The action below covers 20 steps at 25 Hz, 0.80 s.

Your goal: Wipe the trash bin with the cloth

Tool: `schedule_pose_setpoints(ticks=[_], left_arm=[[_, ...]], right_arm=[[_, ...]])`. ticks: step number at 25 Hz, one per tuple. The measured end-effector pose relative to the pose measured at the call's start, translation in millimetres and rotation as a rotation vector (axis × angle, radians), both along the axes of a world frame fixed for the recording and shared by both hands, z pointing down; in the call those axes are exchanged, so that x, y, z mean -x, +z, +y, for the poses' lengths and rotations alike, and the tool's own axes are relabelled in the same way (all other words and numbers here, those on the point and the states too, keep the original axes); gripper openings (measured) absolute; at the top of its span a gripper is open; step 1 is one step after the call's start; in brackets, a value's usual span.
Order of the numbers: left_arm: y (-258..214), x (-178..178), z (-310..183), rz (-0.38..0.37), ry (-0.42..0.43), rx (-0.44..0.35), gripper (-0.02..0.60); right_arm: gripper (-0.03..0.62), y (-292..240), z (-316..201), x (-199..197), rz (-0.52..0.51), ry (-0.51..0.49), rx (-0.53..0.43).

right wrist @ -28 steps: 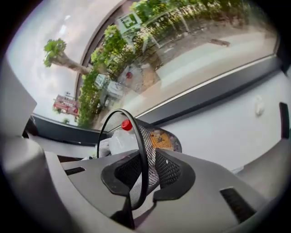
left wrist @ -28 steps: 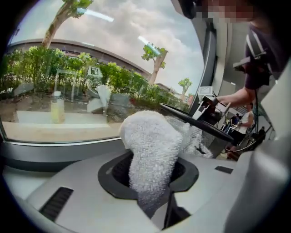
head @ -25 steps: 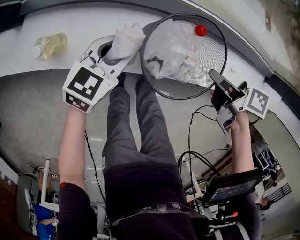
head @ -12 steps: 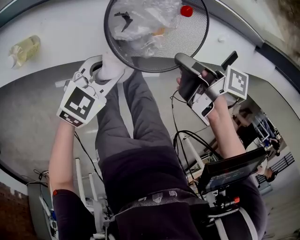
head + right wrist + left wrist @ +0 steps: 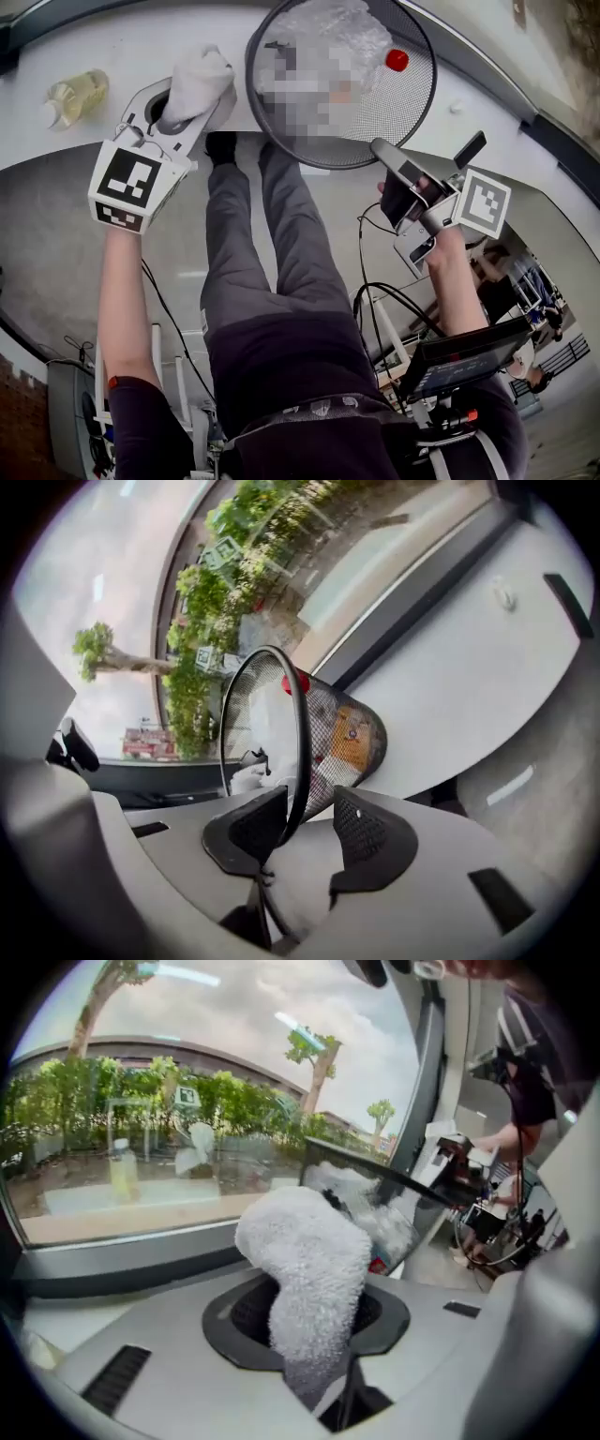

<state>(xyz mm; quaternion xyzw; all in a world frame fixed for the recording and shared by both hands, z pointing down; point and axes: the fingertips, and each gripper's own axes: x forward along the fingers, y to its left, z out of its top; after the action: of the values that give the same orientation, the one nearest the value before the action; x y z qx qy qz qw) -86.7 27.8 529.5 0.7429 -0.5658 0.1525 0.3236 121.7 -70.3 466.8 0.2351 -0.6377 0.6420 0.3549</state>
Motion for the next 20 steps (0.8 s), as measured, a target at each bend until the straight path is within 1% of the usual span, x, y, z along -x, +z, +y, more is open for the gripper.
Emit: schedule_pose_setpoints(ticks=[1,3,4,5,6,8,10,13,15,17,20], left_arm=[[-9,18,-10,-0.009,-0.033,-0.031,0.118],[-24,42,-27,-0.038,-0.061,-0.082,0.118],[-28,49,-34,-0.052,-0.062,-0.098,0.118],[-31,52,-39,-0.061,-0.057,-0.109,0.118],[-33,51,-44,-0.065,-0.049,-0.118,0.118],[-35,41,-51,-0.059,-0.021,-0.127,0.118],[-34,26,-52,-0.040,0.011,-0.119,0.118],[-30,6,-38,-0.020,0.047,-0.091,0.118],[-27,-3,-24,-0.010,0.053,-0.075,0.118],[-22,-7,-11,0.007,0.049,-0.053,0.118],[-11,-9,5,0.049,0.027,-0.008,0.118]], right_arm=[[0.133,-2,-10,-3,0.028,-0.046,-0.058],[0.132,-4,-36,-7,0.081,-0.104,-0.168],[0.132,-4,-48,-8,0.097,-0.118,-0.203],[0.132,-3,-58,-7,0.099,-0.131,-0.212],[0.132,-1,-64,-5,0.084,-0.139,-0.193],[0.127,3,-64,3,0.019,-0.116,-0.103],[0.104,2,-61,9,-0.029,-0.034,-0.031],[0.104,2,-49,6,-0.041,0.096,0.029],[0.104,3,-27,5,-0.055,0.166,0.107],[0.104,1,-3,9,-0.080,0.205,0.183],[0.103,0,19,22,-0.123,0.237,0.244]])
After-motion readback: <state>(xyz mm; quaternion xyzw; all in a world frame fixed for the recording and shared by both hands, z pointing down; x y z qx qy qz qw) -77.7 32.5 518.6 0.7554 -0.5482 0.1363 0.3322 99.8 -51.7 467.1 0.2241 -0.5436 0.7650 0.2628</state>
